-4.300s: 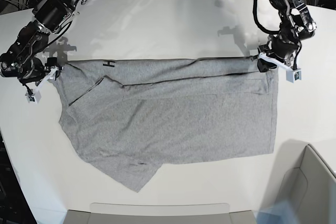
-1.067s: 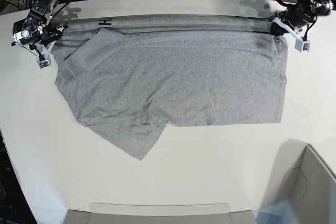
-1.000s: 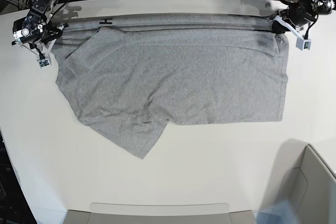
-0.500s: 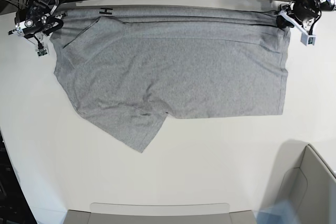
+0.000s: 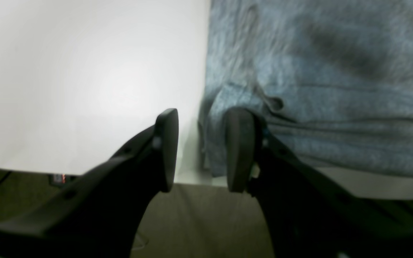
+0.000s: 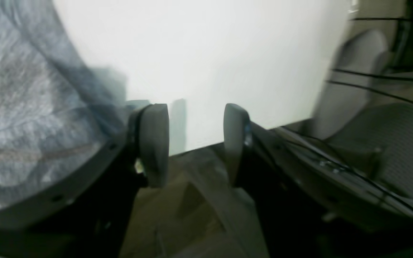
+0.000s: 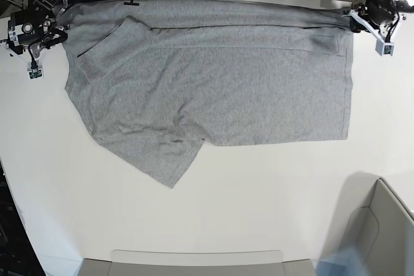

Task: Fold the T-shirt properly
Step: 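Drag the collar edge with both grippers toward the robot, then release the collar edge and move the right gripper to the hem corner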

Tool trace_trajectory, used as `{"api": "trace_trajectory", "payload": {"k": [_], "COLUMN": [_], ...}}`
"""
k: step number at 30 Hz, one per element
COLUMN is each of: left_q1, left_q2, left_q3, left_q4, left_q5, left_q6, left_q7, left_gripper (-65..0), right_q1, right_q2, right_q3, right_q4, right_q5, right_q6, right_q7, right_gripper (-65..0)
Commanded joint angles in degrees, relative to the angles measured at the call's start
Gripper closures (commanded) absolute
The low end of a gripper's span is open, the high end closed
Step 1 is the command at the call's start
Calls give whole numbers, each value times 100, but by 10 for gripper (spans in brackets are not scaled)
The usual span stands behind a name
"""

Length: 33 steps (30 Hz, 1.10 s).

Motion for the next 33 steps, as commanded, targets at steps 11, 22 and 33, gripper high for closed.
{"api": "trace_trajectory", "payload": {"k": [11,22,33], "left_q1": [180,-541,-1561], "left_q2": [-277,-251,-49], "left_q3": [-645,-355,551], "left_q4": [266,732,723], "left_q5": [3,-6,3], "left_q6": [-20,-169,-213], "left_q7": [-115,-115,-106], "left_gripper": [-229,-229,-128], "right_q1": [154,1042,2633], "right_q2": [57,-286,-348], "right_q3": [139,104,-1883], "right_q4": [245,676,-449], "right_q5": [-48,-101,-927], "right_q6": [89,89,89], "right_q7": [-3,-3,41], "right_gripper": [-253,-252,-252]}}
